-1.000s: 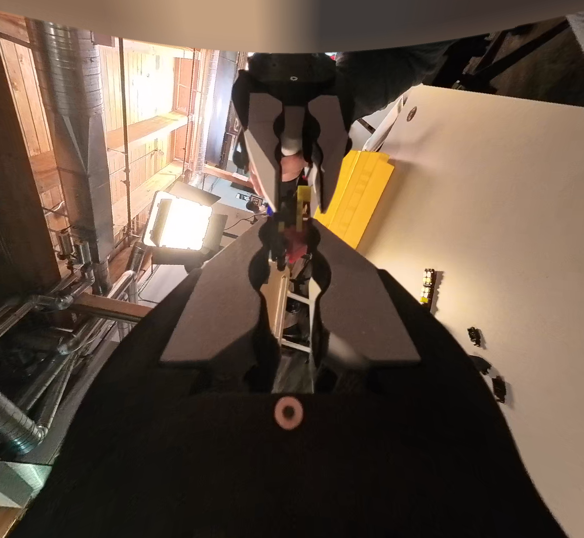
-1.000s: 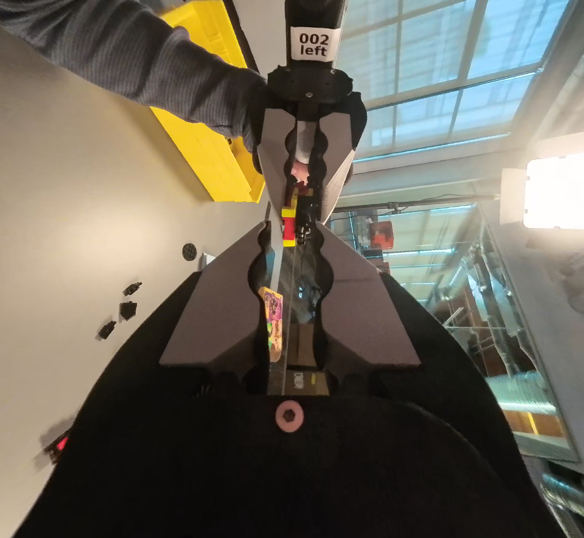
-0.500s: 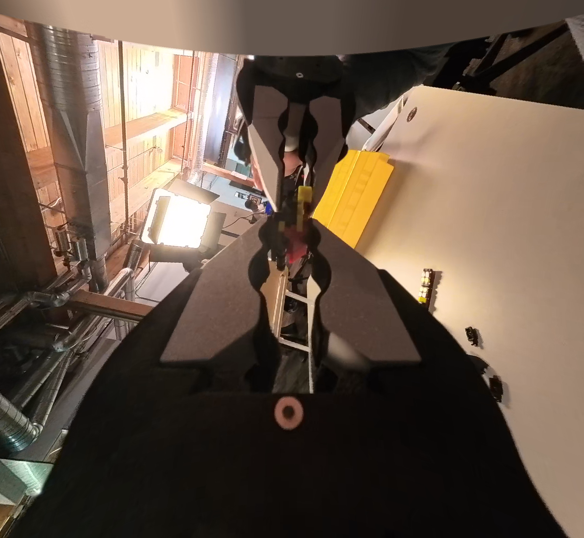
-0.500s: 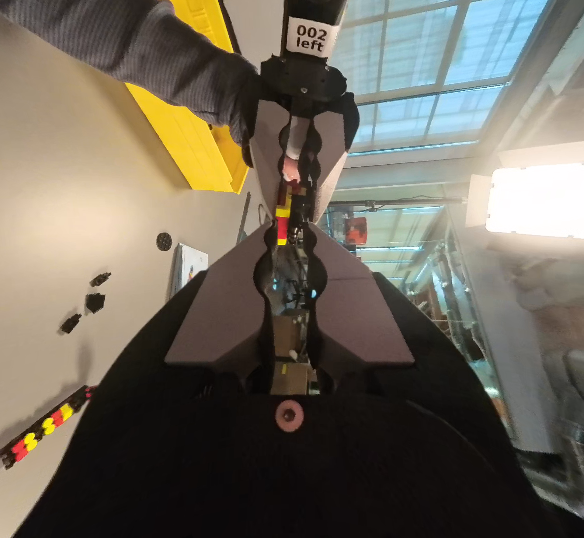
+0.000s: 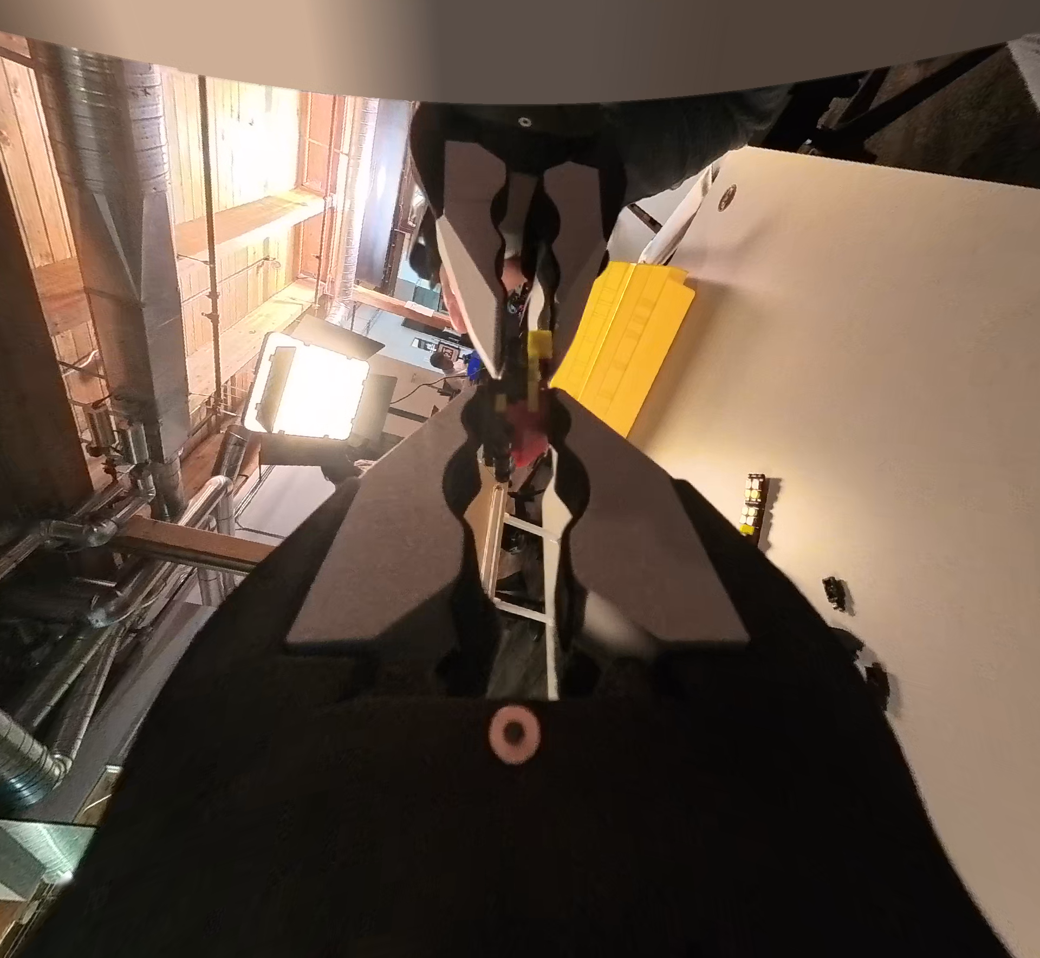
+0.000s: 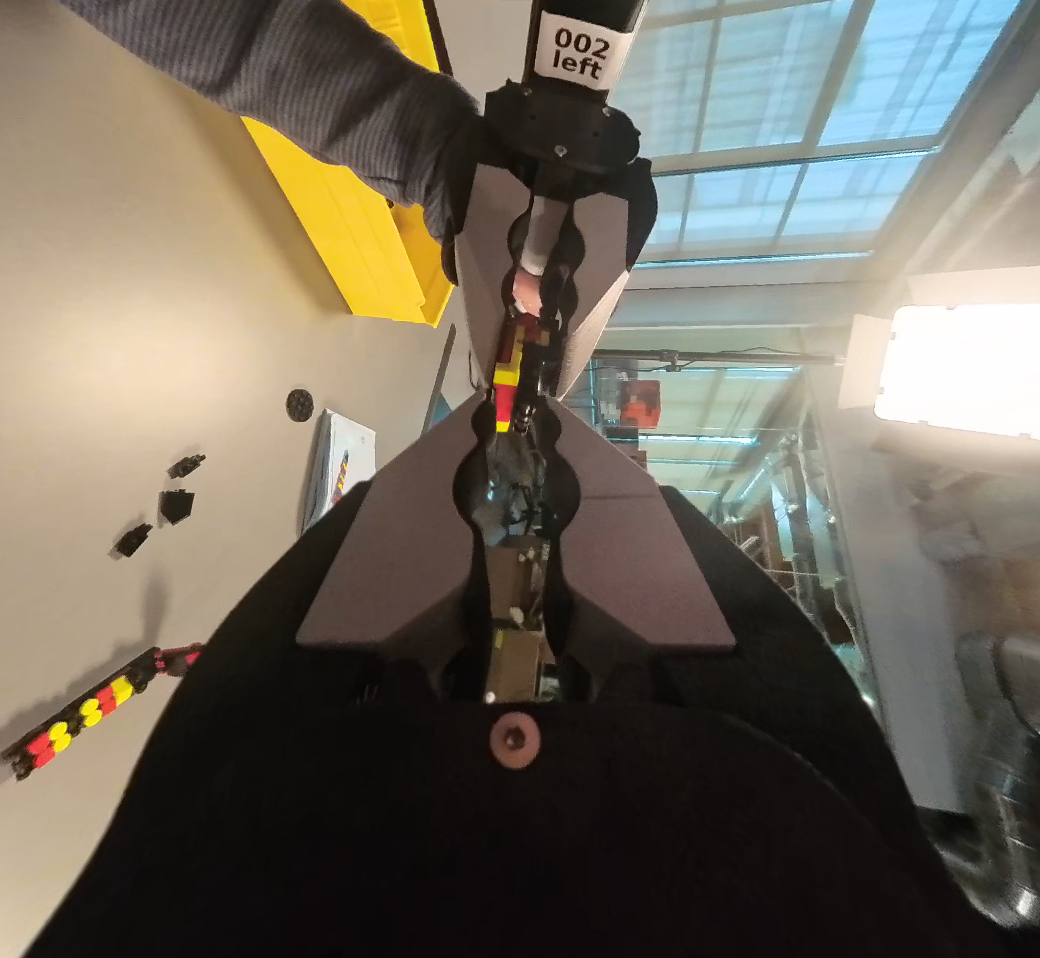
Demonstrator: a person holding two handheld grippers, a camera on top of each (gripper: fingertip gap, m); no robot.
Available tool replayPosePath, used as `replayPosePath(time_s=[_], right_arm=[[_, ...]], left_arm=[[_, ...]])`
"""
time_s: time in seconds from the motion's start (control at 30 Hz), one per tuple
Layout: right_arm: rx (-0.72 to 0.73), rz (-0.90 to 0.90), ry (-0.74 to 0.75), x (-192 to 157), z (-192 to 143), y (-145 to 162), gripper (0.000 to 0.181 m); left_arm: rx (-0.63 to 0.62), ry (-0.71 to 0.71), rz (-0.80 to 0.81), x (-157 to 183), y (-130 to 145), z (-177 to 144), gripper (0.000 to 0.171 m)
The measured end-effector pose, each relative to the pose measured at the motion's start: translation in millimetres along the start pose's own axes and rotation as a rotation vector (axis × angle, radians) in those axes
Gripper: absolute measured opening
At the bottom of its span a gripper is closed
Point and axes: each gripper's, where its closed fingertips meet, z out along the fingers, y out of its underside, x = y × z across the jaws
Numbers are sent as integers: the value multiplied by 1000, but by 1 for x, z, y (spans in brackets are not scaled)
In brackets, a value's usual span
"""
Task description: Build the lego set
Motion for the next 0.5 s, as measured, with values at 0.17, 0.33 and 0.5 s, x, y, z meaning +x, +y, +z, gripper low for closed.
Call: replayPosePath(time_s=[0.17, 0.33, 0.5], right_arm=[[25, 92, 13, 4, -1, -2, 19], [13, 99, 0, 3, -1, 2, 24], [11, 70, -33, -5, 1, 1, 27]], left_arm=[[14, -18, 1, -3, -3, -1, 19], [19, -8, 3, -1, -5, -1, 19], [12, -5, 6, -1, -4, 0, 19]])
